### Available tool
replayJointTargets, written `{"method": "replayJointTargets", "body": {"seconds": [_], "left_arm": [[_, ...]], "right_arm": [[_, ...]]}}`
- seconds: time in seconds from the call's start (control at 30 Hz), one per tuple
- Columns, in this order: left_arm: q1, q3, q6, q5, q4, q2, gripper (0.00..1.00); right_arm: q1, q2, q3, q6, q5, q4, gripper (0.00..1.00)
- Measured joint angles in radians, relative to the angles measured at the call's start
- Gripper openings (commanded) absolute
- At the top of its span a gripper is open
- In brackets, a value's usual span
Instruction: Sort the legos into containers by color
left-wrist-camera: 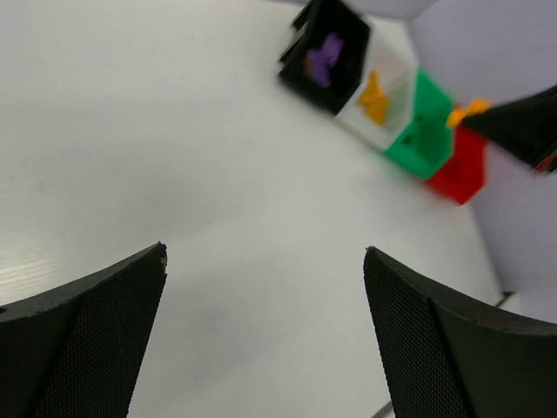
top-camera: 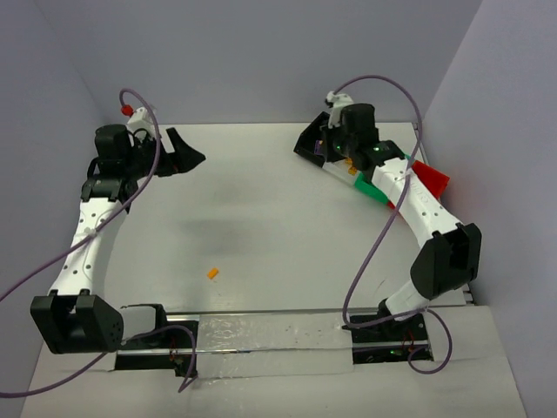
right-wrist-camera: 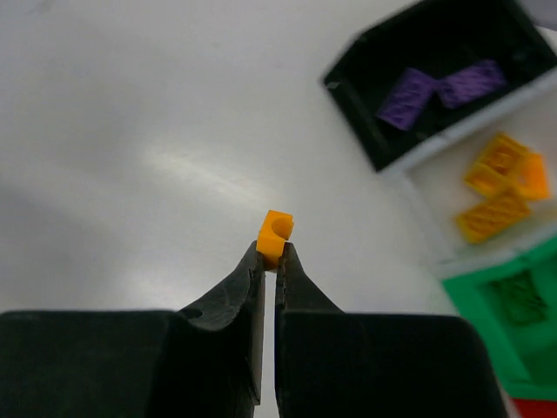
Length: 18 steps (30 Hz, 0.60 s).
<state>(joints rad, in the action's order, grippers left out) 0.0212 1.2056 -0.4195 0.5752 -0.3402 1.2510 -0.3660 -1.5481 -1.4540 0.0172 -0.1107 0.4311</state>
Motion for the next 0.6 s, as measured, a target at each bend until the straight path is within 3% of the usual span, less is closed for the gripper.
{"method": "replayJointTargets", "body": {"seconds": [0.27,0.47,0.6], "left_arm": [[0.075,-0.125,0.328,-0.135,-0.180,-0.120,0.99],[0.081,-0.132,0.420,-0.146,-0.228,-0.148,0.99],[0.086,-0.132,0.468,-0.138,-0.243,-0.154,0.97]], "right_arm": [[0.179,-0.189,-0.109,-0.104,0.077,0.048,0.00],[0.234,-0.396,-0.300,-0.134,0.101,0.095,0.03],[0.266,-0.475,-0.351,-0.146,0.109,0.131,0.11]]}}
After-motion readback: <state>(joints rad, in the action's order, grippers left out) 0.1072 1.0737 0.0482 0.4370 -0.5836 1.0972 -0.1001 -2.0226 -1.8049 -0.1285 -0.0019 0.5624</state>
